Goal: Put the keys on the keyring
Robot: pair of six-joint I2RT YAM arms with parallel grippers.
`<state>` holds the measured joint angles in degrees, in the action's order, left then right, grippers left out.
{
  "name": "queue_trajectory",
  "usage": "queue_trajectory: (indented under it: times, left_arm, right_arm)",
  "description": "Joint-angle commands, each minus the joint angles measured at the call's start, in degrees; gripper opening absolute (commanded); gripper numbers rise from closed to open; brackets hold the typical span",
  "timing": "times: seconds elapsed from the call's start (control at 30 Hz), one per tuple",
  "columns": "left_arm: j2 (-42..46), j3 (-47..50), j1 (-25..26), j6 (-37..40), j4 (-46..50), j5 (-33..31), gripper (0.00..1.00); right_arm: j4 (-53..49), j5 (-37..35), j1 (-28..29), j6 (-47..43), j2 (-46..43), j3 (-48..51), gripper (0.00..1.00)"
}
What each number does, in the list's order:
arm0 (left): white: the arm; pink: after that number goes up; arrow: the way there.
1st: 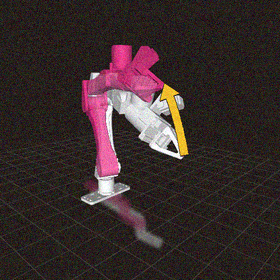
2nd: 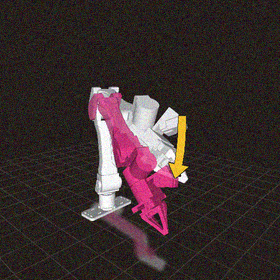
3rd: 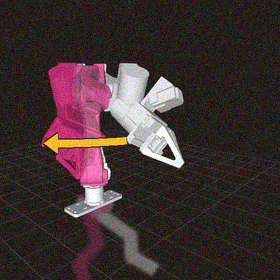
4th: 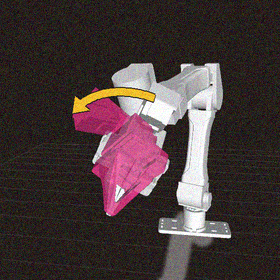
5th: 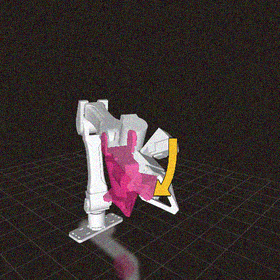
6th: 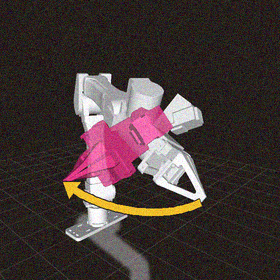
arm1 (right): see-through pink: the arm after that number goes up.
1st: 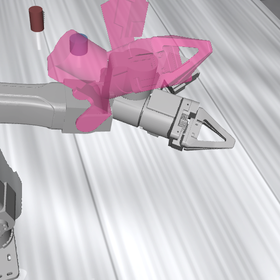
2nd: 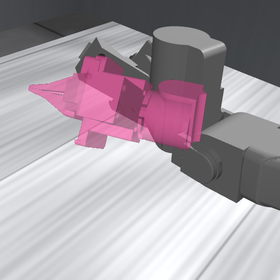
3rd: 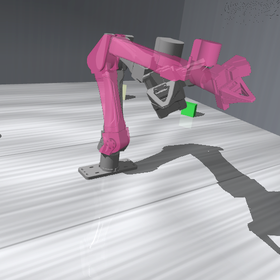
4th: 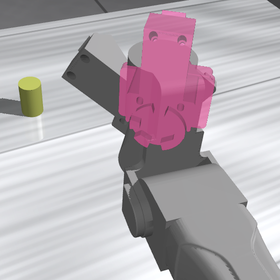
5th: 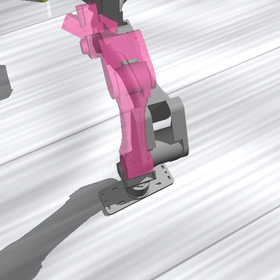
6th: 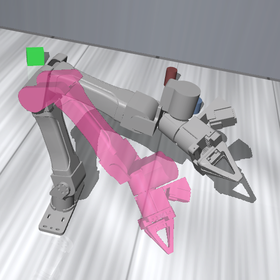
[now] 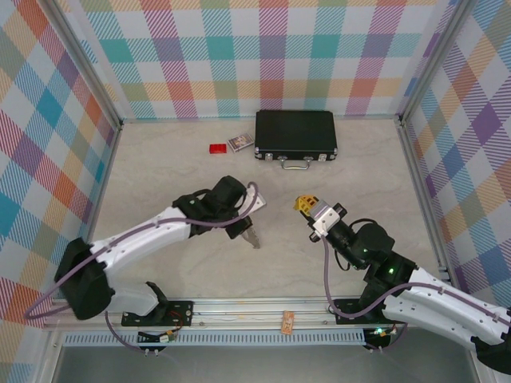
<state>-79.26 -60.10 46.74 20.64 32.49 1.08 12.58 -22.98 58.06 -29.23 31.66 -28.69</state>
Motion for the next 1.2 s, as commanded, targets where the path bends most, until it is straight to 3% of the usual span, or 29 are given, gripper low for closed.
queue_trajectory:
  times: [0.0, 0.17, 0.37, 0.53, 0.83, 1.17]
  left_arm:
    - [-7.2, -4.6, 0.2, 4.0, 6.0, 4.2, 0.00]
    - [-18.3, -10.9, 0.4, 2.9, 3.3, 9.0, 0.00]
    - [-25.9, -11.8, 1.1, -1.3, -4.3, 12.4, 0.00]
    - [-28.0, -10.8, 1.6, -4.1, -9.0, 12.6, 0.00]
    - [-29.6, -10.2, 2.2, -5.9, -10.2, 13.4, 0.00]
    - [-28.4, -10.3, 2.2, -6.7, -9.4, 13.9, 0.24]
  right_arm:
    - [1.7, -1.1, -0.4, 1.3, -1.4, 0.5, 0.00]
    - [-0.2, -2.2, -0.4, 2.4, -2.6, 0.1, 0.00]
    - [-5.9, -7.0, -0.4, 7.1, -5.8, 0.9, 0.00]
    - [-9.6, -12.5, -0.4, 12.0, -9.9, 3.4, 0.00]
    - [-9.2, -14.0, -0.3, 12.4, -11.0, 4.8, 0.00]
    - [-8.5, -13.9, -0.4, 12.1, -10.0, 4.8, 0.00]
